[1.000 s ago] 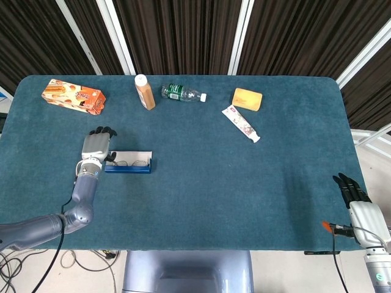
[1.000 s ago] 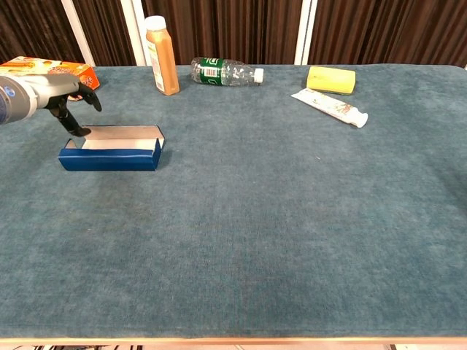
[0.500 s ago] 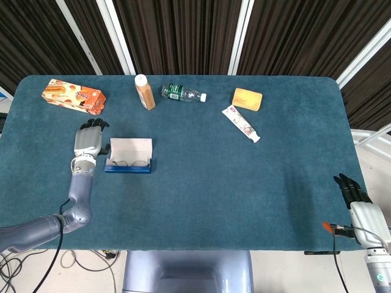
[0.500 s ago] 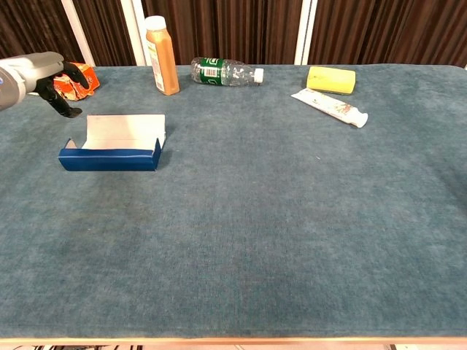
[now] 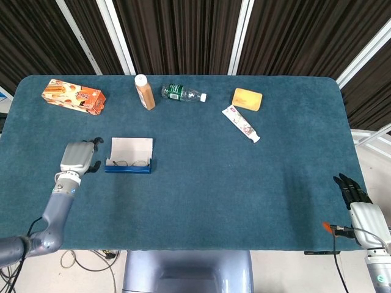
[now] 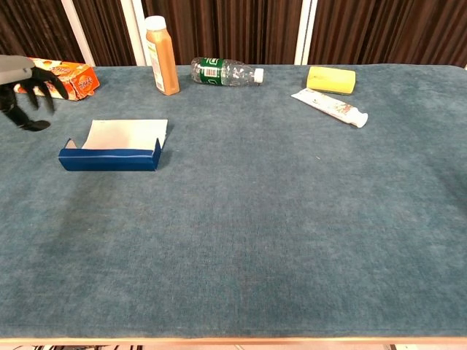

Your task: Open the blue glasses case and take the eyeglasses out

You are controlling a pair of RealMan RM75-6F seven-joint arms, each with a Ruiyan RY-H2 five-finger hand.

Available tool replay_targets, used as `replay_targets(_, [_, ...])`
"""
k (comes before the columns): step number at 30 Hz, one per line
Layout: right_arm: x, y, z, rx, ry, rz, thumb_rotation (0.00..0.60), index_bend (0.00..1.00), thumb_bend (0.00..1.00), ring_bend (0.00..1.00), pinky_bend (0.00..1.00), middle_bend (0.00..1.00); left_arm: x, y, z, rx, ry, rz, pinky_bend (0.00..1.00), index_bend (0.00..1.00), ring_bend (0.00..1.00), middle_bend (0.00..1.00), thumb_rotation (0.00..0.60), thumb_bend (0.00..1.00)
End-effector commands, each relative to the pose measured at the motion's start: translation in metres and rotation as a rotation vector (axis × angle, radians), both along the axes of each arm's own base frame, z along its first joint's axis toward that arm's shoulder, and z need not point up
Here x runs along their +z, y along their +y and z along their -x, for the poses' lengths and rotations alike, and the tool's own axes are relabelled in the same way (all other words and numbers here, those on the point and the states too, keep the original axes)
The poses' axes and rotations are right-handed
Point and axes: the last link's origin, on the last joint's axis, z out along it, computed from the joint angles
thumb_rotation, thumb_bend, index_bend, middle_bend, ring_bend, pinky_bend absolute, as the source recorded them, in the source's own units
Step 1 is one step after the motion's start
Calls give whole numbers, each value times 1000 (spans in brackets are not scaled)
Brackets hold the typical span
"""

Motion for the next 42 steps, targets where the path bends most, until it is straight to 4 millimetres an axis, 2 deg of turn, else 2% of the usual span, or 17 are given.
replay_targets(1, [0,0,0,0,0,0,600,0,156,0,186,0,4,-14,9,2,26,33,701,222,577,625,600,348])
replay_targets(9, [0,0,0,-1,-2,-1,600,0,156,0,186,0,-5,-23,16,41,38,126,759,220,643,705,600,348])
replay_targets(14, [0,0,0,-3,-3,-1,600,0,156,0,187,0,-17,-20,15,52,34,150,810,220,695,765,600,348])
replay_targets(24, [0,0,0,-4,-5,-3,600,0,156,0,187,0,-30,-17,7,44,23,174,837,220,721,795,600,348])
replay_targets(33, [1,0,1,-4,-7,-3,600,0,156,0,186,0,-32,-20,7,46,27,189,840,235,727,806,600,348])
replay_targets(42, [1,0,0,2,-3,-3,600,0,155,0,186,0,-25,-33,18,81,86,245,840,260,730,812,600,348])
